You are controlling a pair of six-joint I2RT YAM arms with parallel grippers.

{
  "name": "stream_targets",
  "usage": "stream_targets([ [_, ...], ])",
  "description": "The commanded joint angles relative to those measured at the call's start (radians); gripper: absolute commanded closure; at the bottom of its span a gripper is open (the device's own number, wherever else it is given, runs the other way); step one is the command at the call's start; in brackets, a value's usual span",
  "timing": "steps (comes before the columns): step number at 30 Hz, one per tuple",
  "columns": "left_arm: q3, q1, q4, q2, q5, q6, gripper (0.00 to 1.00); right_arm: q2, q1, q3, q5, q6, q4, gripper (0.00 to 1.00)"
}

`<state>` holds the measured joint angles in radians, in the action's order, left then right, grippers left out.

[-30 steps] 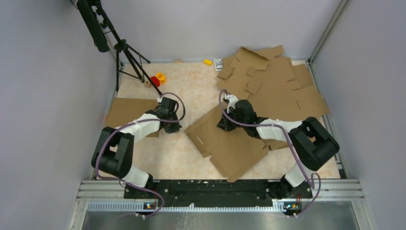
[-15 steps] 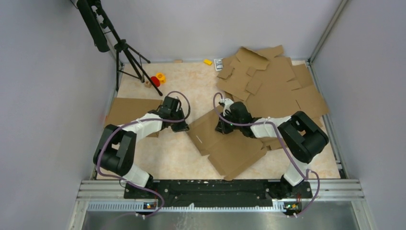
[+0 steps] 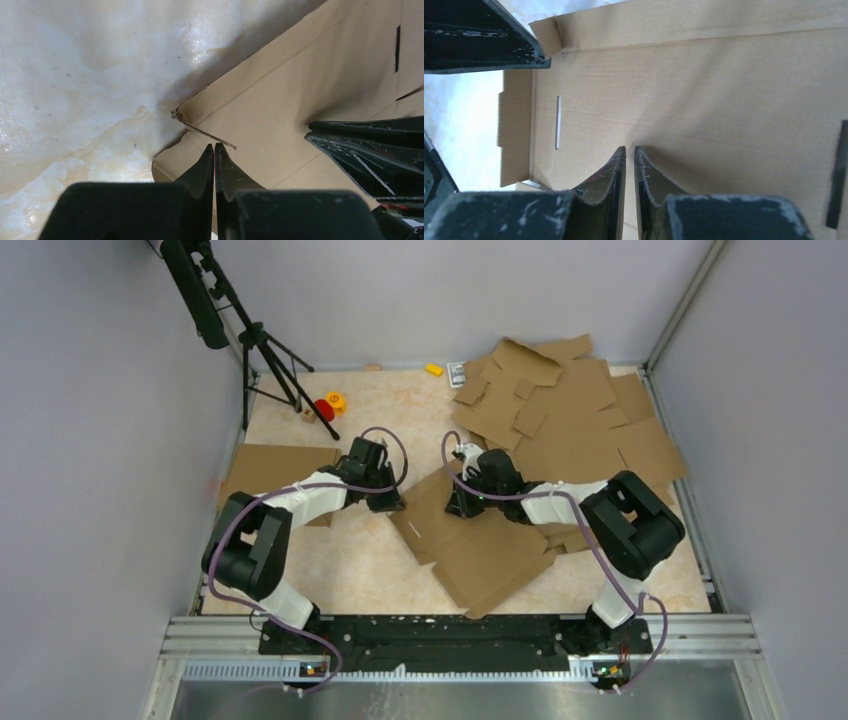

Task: Fold the paper box
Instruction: Fold the paper box at the center of the board.

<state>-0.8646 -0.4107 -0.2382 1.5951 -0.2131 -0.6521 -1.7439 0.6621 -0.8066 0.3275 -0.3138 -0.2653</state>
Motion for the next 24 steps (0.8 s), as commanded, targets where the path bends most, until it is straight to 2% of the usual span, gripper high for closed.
stream_targets([
  [1, -0.028, -0.008, 0.017, 0.0, -0.003, 0.023, 1.0, 0.039, 0.029, -0.063, 0.064, 0.026, -0.003, 0.87],
  [6, -0.028, -0.009, 0.009, 0.001, 0.009, 0.034, 1.0, 0.012, 0.05, -0.126, 0.065, 0.022, 0.018, 0.85],
  [10, -0.034, -0.01, -0.01, -0.006, -0.004, 0.053, 1.0, 0.045, 0.051, -0.155, 0.007, 0.025, 0.078, 0.85],
  [14, -0.061, -0.01, -0.049, -0.029, -0.012, 0.079, 1.0, 0.109, 0.042, -0.199, -0.162, 0.035, 0.249, 0.79],
  [16, -0.077, -0.01, -0.081, -0.056, 0.006, 0.094, 1.0, 0.146, 0.018, -0.203, -0.196, 0.035, 0.324, 0.76],
  [20, -0.132, -0.009, -0.172, -0.126, 0.063, 0.144, 1.0, 0.27, -0.065, -0.134, -0.179, 0.007, 0.386, 0.69],
  [22, -0.154, -0.01, -0.183, -0.144, 0.08, 0.182, 0.94, 0.348, -0.104, -0.082, -0.179, -0.005, 0.418, 0.62],
  [24, -0.183, -0.009, -0.171, -0.122, 0.053, 0.22, 0.82, 0.427, -0.121, -0.042, -0.208, -0.019, 0.459, 0.47],
])
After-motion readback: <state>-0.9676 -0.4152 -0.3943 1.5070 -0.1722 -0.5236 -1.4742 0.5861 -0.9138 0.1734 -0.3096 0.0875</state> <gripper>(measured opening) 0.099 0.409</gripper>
